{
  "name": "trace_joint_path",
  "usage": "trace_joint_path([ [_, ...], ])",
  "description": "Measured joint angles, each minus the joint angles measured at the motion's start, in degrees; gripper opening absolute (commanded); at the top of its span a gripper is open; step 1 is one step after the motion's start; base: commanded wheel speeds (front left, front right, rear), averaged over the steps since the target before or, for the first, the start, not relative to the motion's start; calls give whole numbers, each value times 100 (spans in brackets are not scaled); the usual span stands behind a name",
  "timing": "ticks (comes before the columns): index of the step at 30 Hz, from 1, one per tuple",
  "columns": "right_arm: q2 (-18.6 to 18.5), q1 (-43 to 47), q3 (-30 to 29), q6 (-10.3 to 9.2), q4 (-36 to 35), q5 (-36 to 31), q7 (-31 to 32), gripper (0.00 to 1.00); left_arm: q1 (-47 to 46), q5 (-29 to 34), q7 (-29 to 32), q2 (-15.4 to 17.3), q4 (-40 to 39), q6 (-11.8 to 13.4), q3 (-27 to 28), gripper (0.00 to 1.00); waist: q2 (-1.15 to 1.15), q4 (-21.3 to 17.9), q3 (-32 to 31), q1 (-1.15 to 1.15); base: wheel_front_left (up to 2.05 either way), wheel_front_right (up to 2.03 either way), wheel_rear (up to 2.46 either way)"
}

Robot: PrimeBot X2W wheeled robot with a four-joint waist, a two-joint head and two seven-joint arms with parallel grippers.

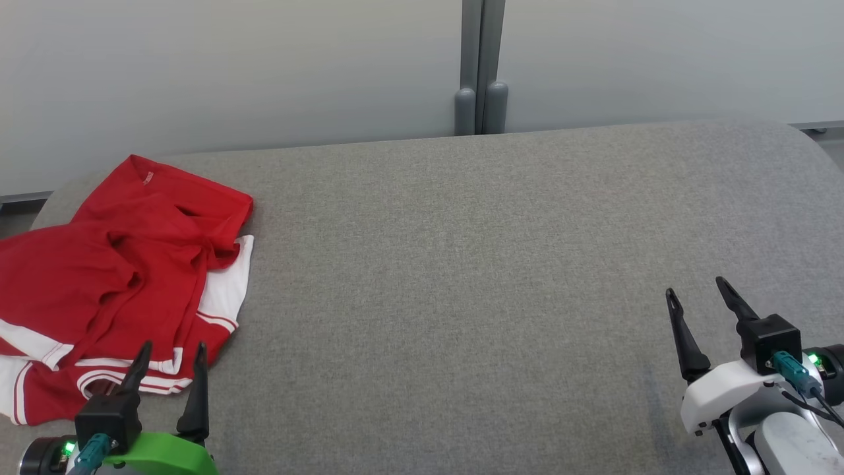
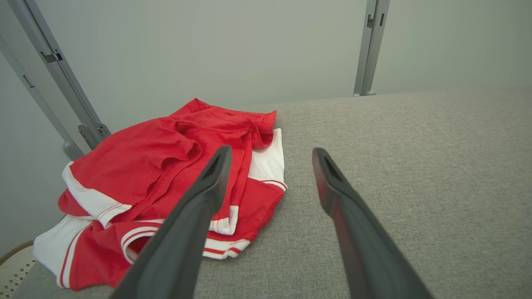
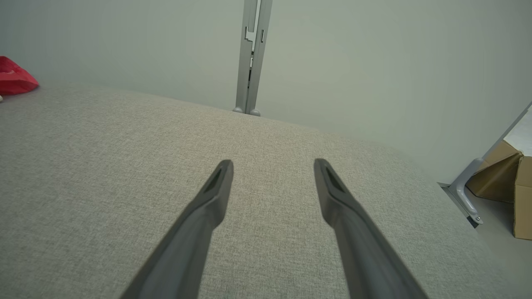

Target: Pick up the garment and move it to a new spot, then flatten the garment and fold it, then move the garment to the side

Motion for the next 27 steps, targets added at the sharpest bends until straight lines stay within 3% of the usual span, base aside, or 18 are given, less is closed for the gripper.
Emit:
trace_joint_path([
  [27, 55, 166, -211, 101, -27, -54, 0, 100, 2, 163, 0, -169, 74, -203, 158, 100, 0, 59, 16, 0, 0, 0, 0],
])
